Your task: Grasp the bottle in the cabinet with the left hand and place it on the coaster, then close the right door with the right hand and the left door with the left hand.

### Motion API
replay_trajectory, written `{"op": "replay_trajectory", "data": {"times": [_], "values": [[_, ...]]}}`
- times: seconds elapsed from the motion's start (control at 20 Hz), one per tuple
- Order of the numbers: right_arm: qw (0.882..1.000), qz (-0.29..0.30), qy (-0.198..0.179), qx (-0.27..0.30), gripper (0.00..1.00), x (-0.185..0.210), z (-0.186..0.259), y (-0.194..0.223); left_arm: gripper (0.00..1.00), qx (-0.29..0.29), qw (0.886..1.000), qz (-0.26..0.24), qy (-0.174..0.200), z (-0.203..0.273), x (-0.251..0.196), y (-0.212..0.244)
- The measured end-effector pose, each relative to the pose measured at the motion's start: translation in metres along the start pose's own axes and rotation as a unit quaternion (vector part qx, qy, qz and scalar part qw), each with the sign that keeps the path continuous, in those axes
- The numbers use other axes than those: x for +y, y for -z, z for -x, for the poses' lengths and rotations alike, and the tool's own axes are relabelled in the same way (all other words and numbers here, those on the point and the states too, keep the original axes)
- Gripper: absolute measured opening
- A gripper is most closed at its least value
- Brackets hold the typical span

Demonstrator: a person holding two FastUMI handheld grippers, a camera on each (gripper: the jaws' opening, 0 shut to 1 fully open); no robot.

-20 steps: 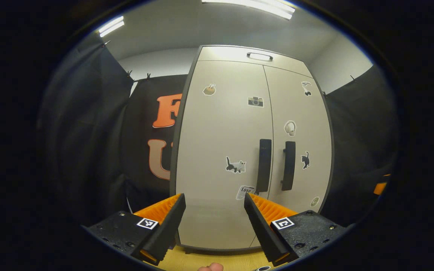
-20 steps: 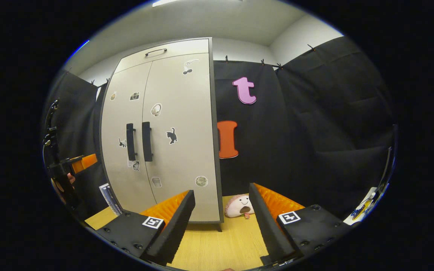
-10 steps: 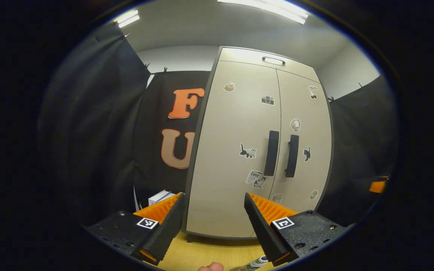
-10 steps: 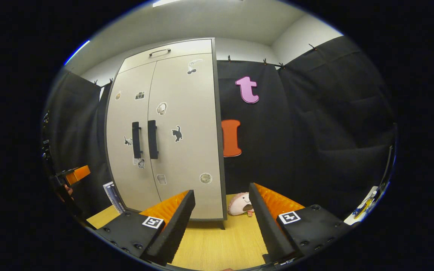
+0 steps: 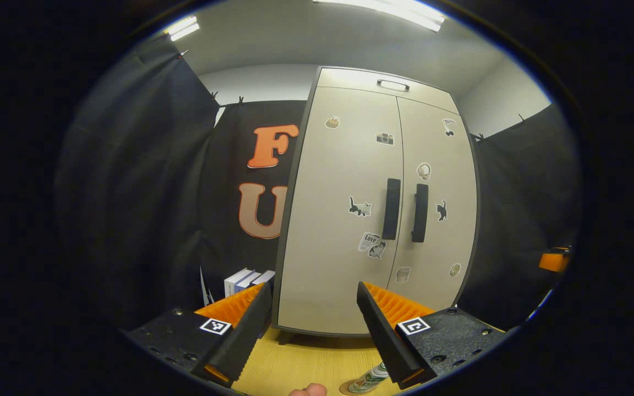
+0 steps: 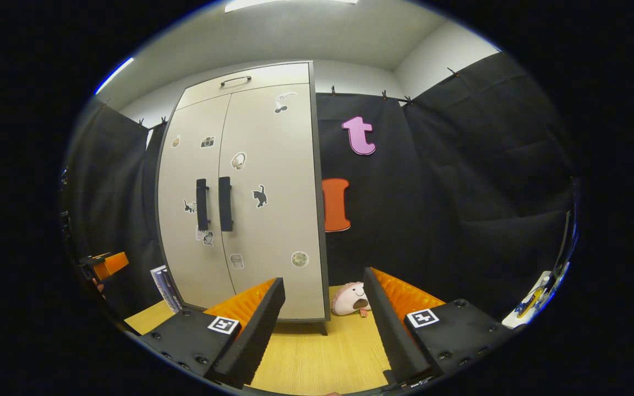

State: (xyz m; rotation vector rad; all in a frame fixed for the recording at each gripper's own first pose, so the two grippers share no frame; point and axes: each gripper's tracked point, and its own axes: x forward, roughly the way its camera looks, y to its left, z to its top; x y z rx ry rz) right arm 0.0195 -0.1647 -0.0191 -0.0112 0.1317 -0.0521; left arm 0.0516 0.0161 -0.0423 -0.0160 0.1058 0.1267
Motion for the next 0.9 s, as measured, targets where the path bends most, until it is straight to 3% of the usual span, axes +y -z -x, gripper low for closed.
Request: {"op": "replay_trajectory", "data": {"times": [0.7,0.75,0.9], "values": [[1.000,-0.019,0.001,0.012,0.96,0.002,-0.002,0.012,0.95,0.005,1.000,0.013,-0.002,-0.001,0.003,0.008],[1.000,-0.020,0.001,0.012,0.95,0.002,-0.003,0.012,0.92,0.005,1.000,0.011,-0.004,-0.001,0.004,0.008],[1.000,-0.019,0.001,0.012,0.95,0.001,-0.004,0.012,0.95,0.003,1.000,0.009,-0.008,-0.002,0.006,0.006]]}}
